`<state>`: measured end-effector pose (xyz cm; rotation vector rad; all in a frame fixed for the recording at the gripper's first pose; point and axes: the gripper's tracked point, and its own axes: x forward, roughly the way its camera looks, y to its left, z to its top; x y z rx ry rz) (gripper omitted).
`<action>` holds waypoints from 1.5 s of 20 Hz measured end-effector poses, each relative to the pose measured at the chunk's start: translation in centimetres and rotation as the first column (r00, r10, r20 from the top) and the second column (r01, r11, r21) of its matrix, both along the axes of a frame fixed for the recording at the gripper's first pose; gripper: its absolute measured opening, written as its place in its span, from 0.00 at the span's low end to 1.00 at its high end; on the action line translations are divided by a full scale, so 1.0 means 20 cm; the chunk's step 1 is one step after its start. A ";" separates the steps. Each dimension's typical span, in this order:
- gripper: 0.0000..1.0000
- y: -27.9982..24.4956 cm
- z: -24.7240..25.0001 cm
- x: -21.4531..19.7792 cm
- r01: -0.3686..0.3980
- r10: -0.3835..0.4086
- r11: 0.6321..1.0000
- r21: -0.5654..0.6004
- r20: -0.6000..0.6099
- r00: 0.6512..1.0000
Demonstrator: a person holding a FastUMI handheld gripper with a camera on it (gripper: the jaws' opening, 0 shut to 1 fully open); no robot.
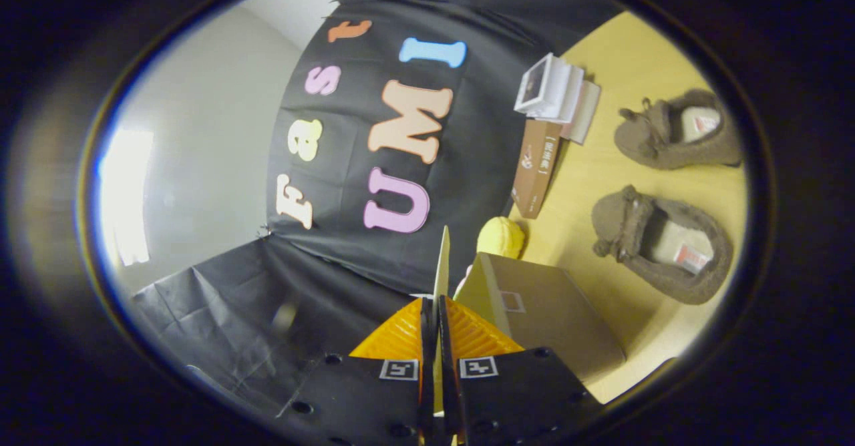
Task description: Open the storage box then place both shoes into the box .Put the left shoe in first, then the right shoe, with the right side of both shoes facing outward in a uniform manner.
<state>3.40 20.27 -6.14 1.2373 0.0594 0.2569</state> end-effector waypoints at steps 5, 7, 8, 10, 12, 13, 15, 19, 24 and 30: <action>0.11 0.16 0.29 0.01 -0.016 0.026 0.987 -0.160 0.059 0.998; 0.12 0.28 0.43 0.01 -0.029 0.050 0.977 -0.213 0.094 0.994; 0.13 0.34 0.48 0.01 -0.037 0.065 0.972 -0.233 0.109 0.992; 0.14 0.49 0.57 0.01 -0.059 0.098 0.964 -0.260 0.140 0.985; 0.15 0.62 0.64 0.01 -0.076 0.124 0.962 -0.264 0.172 0.977; 0.15 0.70 0.66 0.01 -0.089 0.140 0.961 -0.262 0.182 0.973; 0.15 0.85 0.66 -0.01 -0.113 0.164 0.964 -0.241 0.202 0.966; 0.15 1.10 0.64 -0.01 -0.146 0.189 0.969 -0.198 0.215 0.958; 0.15 1.46 0.53 -0.01 -0.199 0.245 0.951 -0.238 0.181 0.952; 0.17 1.79 0.25 0.00 -0.260 0.298 0.914 -0.311 0.082 0.951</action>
